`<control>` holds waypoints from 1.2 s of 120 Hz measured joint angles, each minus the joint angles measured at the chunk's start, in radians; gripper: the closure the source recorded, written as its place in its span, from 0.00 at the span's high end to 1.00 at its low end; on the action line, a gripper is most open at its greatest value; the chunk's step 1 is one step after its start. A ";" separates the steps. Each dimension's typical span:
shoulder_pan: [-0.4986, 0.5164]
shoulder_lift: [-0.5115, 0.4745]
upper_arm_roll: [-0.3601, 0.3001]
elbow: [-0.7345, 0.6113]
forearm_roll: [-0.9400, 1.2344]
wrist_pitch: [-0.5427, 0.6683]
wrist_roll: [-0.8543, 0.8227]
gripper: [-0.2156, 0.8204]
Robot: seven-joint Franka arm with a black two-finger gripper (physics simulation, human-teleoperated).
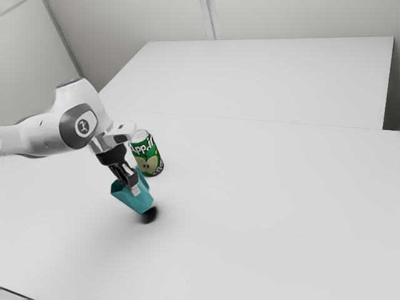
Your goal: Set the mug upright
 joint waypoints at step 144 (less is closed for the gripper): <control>-0.027 0.175 -0.002 0.091 0.333 -0.173 -0.305 0.39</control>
